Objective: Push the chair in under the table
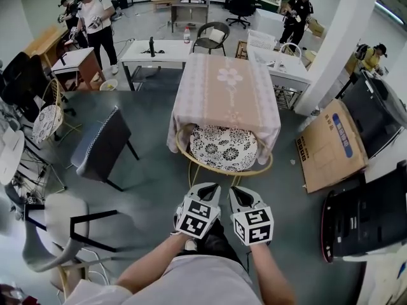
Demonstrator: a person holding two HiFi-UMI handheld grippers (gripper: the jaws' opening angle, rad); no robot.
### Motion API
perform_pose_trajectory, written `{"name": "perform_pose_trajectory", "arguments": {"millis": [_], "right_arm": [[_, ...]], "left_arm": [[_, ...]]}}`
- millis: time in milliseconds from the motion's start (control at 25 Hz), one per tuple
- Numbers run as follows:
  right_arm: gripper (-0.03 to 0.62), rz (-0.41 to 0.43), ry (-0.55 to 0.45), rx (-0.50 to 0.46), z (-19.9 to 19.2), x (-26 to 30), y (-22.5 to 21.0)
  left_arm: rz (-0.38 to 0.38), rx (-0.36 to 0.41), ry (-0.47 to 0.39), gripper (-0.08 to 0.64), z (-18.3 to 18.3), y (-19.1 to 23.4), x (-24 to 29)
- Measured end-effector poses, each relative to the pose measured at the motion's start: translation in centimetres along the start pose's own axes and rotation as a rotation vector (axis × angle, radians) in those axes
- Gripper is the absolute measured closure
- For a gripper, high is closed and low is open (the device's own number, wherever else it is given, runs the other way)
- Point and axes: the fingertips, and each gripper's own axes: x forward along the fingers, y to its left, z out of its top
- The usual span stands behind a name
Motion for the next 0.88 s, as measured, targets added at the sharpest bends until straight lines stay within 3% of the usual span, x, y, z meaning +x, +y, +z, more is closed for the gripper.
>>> {"name": "perform_pose_trajectory", "arguments": {"millis": [880], "right_arm": [[0.589,0.015,-0.024,-0.026,0.7,-0.2,1.1]], "left_arm": [[0.023,0.023,-0.016,0.554,0.2,0.0,-0.8]]}}
